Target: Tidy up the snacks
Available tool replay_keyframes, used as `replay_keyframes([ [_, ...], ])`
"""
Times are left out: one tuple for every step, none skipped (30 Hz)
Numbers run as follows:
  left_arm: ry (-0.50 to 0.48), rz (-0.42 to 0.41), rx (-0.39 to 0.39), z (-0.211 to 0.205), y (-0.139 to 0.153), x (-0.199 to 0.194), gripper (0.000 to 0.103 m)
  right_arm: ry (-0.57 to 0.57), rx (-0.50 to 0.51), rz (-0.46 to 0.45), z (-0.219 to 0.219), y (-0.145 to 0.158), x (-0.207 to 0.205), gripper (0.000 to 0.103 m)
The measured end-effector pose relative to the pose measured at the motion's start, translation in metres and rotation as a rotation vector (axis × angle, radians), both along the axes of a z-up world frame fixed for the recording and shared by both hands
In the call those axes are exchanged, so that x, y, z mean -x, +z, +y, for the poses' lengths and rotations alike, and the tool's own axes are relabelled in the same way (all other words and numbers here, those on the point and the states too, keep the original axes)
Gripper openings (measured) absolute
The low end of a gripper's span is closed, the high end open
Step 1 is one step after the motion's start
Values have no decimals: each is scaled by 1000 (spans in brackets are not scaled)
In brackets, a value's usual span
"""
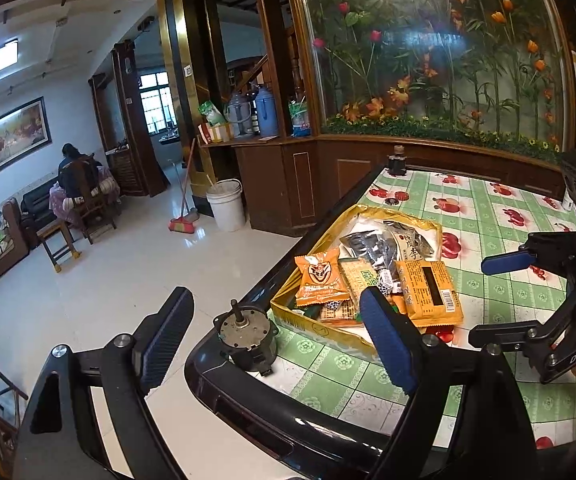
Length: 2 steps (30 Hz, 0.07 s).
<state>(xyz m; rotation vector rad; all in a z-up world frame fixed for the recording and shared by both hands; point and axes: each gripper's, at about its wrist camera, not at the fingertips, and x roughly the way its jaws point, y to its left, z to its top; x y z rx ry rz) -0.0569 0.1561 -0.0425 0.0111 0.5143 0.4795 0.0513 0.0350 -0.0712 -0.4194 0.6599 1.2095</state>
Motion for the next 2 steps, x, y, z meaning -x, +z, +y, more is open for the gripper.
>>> replay_keyframes([
  [4, 0, 1, 1, 1, 0, 86, 3, 3, -2, 1, 0, 1, 91],
  [8, 2, 3, 2, 1, 0, 86, 8, 7, -5, 2, -1, 1, 91],
])
